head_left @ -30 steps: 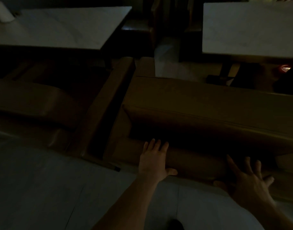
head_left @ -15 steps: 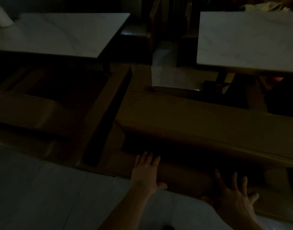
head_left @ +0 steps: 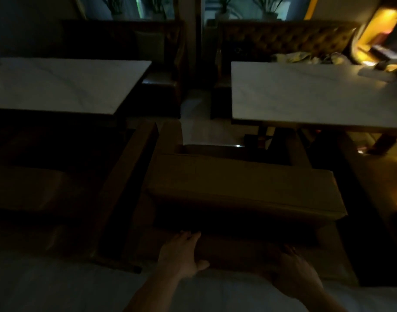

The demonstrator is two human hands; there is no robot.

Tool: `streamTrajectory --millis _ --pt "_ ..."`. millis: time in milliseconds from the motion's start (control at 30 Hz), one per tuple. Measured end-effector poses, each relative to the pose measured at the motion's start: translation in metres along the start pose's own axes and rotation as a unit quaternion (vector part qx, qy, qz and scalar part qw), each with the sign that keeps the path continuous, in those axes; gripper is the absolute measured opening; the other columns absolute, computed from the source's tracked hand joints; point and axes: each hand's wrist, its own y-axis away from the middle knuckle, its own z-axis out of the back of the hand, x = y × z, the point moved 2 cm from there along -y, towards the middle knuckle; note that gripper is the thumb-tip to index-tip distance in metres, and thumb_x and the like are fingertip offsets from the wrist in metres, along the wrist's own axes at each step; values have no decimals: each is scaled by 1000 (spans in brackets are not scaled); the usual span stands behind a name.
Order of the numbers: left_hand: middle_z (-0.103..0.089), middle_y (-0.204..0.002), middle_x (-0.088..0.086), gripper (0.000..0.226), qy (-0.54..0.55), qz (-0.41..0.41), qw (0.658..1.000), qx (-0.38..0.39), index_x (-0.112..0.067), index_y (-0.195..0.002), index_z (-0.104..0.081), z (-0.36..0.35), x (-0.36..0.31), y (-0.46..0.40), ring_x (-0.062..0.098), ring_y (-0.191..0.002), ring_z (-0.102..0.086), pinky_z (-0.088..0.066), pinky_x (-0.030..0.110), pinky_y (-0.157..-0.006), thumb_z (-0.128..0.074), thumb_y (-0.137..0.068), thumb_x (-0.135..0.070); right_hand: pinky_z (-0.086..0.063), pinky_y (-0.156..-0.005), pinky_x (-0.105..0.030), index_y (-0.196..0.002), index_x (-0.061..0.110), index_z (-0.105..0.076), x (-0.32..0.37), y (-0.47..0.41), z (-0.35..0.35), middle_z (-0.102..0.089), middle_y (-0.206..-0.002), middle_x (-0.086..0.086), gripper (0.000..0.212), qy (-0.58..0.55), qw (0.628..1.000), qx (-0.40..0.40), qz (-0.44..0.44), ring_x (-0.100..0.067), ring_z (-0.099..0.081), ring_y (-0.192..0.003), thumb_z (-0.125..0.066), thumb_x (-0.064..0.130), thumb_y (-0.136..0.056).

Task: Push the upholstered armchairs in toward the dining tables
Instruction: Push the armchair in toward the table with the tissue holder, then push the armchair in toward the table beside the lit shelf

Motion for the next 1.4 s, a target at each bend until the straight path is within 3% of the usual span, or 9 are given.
streamTrajectory --millis 100,233,400,533,767,967,1200,1400 --pt "-20 -162 -2 93 7 -7 1000 -3 -34 -155 -13 22 -1 27 22 -145 -23 -26 39 -116 -52 -81 -76 -36 -111 -49 -150 49 -21 8 23 9 -27 -158 9 114 -27 999 -27 -7 -24 -27 -145 -27 105 -51" --pt "-20 -162 -4 95 -6 -24 1000 -10 -36 -155 -12 54 -6 63 21 -145 -25 -28 41 -115 -50 -80 -79 -35 -112 -47 -155 43 -9 20 64 37 -27 -160 -1 93 -25 997 -69 -14 -27 -28 -146 -56 74 -80" --pt "-19 -162 -4 96 -11 -53 998 -27 -35 -156 -14 85 -23 97 19 -146 -24 -27 42 -117 -51 -79 -80 -33 -114 -45 -156 41 -8 19 114 65 -22 -162 -8 89 -26 994 -101 -21 -30 -25 -148 -60 58 -86" --pt "-22 -161 -5 94 -16 -74 997 -29 -36 -155 -16 93 -41 111 19 -144 -27 -29 42 -115 -51 -79 -79 -30 -116 -46 -156 41 -11 6 153 68 -22 -162 -7 85 -49 989 -137 -31 -29 -24 -148 -55 63 -87" --pt "-20 -162 -7 93 -40 -88 995 8 -39 -154 -15 86 -103 130 18 -145 -26 -29 42 -115 -52 -79 -78 -26 -118 -50 -154 46 -10 -62 195 48 -19 -163 -7 85 -83 978 -171 -83 -31 -22 -148 -63 48 -87" --pt "-17 -163 -8 96 -54 -111 992 -24 -40 -154 -13 76 -192 141 18 -147 -22 -25 44 -117 -53 -77 -80 -22 -119 -53 -155 42 -8 -137 230 56 -15 -164 -10 90 -93 969 -214 -84 -34 -20 -148 -60 60 -84" --pt "-10 -165 -4 97 -94 -182 976 -70 -38 -155 -9 40 -347 165 21 -149 -14 -17 45 -120 -51 -78 -80 -24 -118 -53 -155 40 -13 -261 296 62 -19 -163 -9 93 -104 957 -252 -101 -31 -19 -149 -50 80 -79" --pt "-8 -165 -3 101 -113 -244 959 -86 -38 -156 -7 14 -471 176 22 -150 -11 -16 47 -120 -51 -76 -82 -25 -117 -47 -155 39 -18 -361 346 69 -26 -161 -8 119 -105 946 -279 -125 -30 -23 -148 -21 91 -48"
